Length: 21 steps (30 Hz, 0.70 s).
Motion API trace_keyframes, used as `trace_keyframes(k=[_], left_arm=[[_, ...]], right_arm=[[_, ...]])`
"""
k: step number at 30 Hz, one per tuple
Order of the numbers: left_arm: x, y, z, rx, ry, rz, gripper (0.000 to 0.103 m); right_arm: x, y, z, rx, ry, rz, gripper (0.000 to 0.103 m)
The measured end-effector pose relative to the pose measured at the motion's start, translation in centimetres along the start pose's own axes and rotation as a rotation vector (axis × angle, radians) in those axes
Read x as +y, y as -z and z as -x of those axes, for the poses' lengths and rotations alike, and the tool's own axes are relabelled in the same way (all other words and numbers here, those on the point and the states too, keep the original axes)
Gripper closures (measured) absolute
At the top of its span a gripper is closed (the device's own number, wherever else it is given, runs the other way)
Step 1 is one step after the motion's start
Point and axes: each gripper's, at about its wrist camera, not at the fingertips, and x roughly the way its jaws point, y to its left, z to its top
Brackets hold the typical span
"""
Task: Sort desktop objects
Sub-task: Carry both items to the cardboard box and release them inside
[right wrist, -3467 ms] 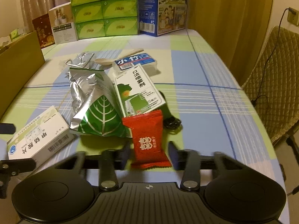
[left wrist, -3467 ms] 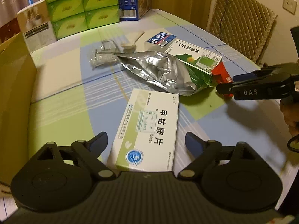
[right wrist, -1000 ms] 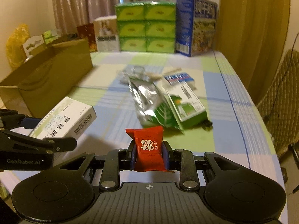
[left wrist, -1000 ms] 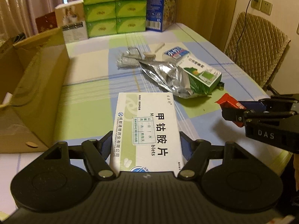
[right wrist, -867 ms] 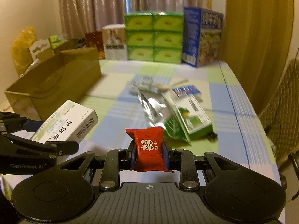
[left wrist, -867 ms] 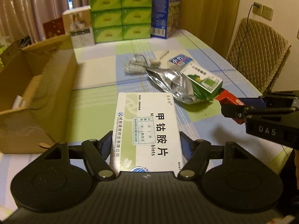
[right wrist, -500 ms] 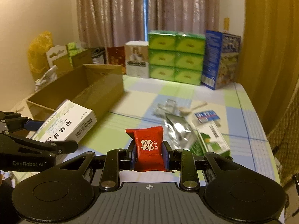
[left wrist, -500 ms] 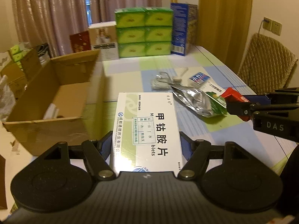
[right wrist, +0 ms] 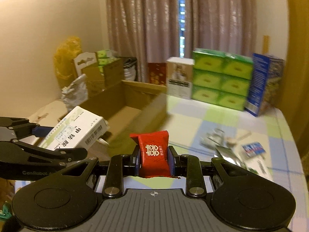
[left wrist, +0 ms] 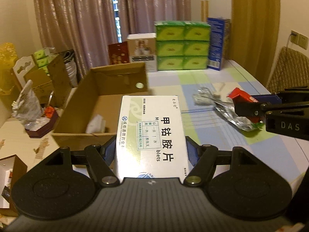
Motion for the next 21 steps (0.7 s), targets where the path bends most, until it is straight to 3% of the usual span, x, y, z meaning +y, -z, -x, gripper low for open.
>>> trace_keyframes(k=[11,21], left_arm=[[8.4,-4.1,-4.2,0.001,-0.061,0.032,0.036],[11.7,-5.9,-10.3,-0.025,-0.059,0.030,0.033]], right_arm=[[3.4,-5.3,-7.8,0.015,-0.087,0.001,0.078],[3.5,-6.5,-13.7,0.054,-0.090,-0.019,0.078]])
